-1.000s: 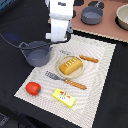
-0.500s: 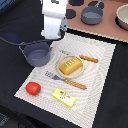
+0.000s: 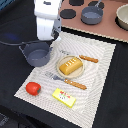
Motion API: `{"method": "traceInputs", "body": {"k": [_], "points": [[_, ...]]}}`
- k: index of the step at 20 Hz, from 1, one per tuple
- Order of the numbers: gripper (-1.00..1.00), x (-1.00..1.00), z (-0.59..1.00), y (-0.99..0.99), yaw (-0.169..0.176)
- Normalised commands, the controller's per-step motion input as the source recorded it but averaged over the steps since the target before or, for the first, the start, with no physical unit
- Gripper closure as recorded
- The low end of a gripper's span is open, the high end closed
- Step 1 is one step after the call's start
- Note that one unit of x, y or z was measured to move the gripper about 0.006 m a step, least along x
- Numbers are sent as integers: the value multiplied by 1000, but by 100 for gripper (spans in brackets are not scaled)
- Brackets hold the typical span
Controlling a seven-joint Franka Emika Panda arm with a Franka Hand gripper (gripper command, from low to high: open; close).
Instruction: Interact with the objects in diverse but meaningful ways.
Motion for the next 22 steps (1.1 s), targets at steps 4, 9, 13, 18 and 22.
{"method": "traceInputs", "body": {"k": [4,9,13,18,22], "points": [[100,-766,-316,-436,0],[100,-761,-298,-442,0],[100,-805,-150,-304,0],[100,-727,-107,-223,0],[-100,-543,-4,-110,10]]}}
